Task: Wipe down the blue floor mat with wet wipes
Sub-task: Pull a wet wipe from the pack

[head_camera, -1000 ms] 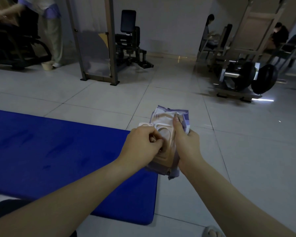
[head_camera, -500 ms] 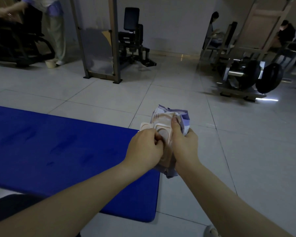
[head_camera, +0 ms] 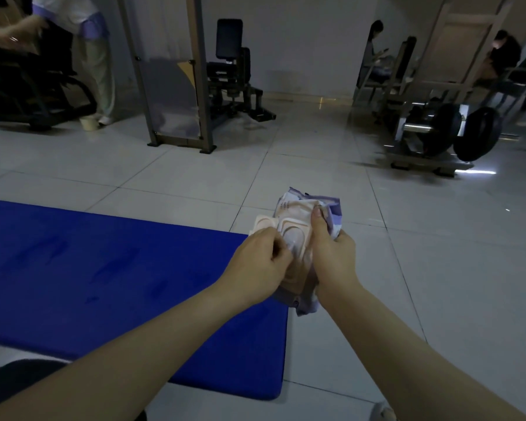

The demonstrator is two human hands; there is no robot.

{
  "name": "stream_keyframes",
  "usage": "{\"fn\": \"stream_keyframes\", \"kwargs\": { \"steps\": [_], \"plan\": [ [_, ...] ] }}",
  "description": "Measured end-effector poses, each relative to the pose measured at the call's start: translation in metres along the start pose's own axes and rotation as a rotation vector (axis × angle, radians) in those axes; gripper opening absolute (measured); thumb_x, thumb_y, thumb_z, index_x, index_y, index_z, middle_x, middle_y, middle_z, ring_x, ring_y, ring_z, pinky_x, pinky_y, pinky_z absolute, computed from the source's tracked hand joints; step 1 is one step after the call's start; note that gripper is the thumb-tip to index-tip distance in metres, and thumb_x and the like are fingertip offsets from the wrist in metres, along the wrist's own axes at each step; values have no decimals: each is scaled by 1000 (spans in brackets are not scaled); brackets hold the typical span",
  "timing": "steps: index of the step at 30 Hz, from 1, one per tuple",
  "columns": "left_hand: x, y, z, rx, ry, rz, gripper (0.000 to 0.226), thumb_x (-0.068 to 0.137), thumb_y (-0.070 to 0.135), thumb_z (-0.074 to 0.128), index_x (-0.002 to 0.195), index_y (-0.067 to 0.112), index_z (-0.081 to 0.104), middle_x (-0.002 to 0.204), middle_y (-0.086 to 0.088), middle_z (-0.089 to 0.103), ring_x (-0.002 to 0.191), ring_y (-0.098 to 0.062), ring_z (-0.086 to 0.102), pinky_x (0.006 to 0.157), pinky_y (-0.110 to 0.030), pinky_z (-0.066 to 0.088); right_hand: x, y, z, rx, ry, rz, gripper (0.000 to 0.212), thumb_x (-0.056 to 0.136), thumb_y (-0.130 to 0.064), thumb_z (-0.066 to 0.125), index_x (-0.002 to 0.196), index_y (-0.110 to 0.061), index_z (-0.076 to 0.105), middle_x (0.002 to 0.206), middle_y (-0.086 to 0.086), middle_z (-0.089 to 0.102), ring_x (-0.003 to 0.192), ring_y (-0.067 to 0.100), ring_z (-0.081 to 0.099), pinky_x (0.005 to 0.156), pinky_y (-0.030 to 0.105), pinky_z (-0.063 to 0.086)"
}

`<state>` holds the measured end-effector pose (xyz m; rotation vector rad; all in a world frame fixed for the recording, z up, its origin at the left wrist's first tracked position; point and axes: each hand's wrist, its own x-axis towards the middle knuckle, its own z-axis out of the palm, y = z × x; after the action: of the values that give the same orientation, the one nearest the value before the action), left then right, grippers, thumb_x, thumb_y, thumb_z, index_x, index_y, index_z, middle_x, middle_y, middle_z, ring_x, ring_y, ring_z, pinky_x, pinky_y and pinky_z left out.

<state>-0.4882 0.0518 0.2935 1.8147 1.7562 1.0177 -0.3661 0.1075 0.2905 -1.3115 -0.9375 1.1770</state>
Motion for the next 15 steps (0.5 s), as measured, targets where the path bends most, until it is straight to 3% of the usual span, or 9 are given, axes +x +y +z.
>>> {"fn": "stream_keyframes", "kwargs": {
  "steps": [6, 11, 13, 15],
  "plan": [
    [4, -1, 0, -95, 78, -63, 11, 95, 31, 69, 89, 23, 66, 82, 8, 68, 78, -5, 65, 71, -25, 58, 2, 5, 3, -41, -6, -56, 41, 93, -59, 59, 96, -19, 70, 83, 1, 76, 77, 17, 74, 70, 36, 61],
    [8, 1, -4, -93, -8, -114, 17, 98, 25, 64, 84, 17, 69, 82, 3, 70, 81, -14, 67, 76, -34, 58, 1, 3, 2, -40, -2, -24, 45, 93, -61, 59, 95, -17, 69, 81, 2, 75, 78, 20, 72, 69, 37, 60],
    [10, 4, -10, -160, -43, -153, 17, 100, 23, 61, 87, 15, 67, 85, 1, 68, 83, -15, 64, 75, -31, 54, 1, -1, -1, -1, -16, 38, 42, 95, -58, 59, 90, -17, 66, 78, 2, 73, 74, 18, 70, 61, 32, 55],
    [13, 5, -22, -273, -127, -183, 18, 102, 22, 59, 87, 13, 66, 85, 2, 68, 82, -13, 62, 77, -31, 52, 2, -3, -5, 32, -31, 119, 39, 95, -55, 60, 85, -18, 63, 81, 4, 71, 76, 21, 68, 65, 33, 55]
  ]
}}
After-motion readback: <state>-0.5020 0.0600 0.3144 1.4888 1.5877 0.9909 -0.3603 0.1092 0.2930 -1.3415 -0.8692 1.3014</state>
